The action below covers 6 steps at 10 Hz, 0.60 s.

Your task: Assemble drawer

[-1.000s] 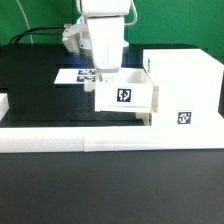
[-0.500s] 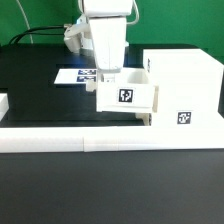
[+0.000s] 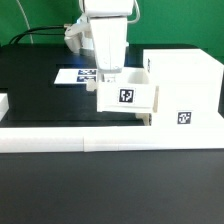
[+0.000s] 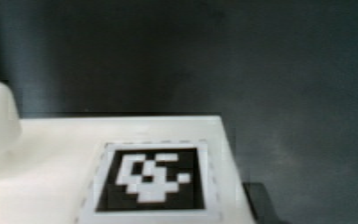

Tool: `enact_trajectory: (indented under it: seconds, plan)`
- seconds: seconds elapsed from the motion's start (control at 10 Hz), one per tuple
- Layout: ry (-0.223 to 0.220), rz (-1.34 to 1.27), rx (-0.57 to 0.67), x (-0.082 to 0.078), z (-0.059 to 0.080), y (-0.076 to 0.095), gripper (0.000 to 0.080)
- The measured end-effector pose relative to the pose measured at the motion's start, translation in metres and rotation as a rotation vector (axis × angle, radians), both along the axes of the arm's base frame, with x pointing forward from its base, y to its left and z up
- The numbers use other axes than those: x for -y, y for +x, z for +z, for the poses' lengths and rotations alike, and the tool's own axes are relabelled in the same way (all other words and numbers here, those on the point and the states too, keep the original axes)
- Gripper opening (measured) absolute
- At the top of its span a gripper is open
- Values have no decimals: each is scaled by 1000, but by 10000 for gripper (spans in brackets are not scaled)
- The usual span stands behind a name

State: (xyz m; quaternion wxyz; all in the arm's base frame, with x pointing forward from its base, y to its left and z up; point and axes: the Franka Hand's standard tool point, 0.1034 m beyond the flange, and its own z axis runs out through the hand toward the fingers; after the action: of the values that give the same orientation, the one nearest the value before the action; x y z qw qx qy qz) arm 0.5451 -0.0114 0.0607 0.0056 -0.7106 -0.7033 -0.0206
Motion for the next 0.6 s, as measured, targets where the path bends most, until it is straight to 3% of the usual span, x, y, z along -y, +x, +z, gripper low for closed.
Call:
enact_trajectory:
  seconds: [0.6]
  plan:
    - [1, 8, -4, -5, -1, -2, 44]
